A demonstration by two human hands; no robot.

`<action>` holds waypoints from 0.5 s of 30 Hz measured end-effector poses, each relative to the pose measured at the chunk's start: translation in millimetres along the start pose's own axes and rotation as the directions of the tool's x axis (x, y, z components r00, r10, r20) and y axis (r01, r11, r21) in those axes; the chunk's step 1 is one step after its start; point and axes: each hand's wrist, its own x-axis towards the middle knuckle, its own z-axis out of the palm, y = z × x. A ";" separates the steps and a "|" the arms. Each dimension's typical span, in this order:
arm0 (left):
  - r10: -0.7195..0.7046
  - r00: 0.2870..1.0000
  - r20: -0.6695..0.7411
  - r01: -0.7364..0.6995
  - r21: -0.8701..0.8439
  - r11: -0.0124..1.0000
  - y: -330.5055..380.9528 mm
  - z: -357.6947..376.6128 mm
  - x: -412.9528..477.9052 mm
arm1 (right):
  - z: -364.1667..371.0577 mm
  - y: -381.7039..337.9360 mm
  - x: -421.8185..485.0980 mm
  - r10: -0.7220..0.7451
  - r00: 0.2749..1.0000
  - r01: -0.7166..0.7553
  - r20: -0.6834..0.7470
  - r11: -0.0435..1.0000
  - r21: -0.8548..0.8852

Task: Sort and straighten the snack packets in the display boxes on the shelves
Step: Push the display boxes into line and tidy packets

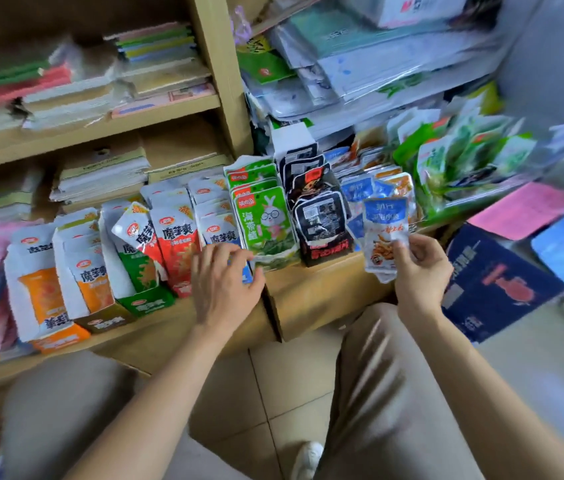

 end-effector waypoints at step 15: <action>0.207 0.909 0.361 -0.220 -0.003 0.975 129.6 77.0 53.8 | -65.8 -11.1 112.5 -0.014 0.996 0.021 -0.085 0.996 0.082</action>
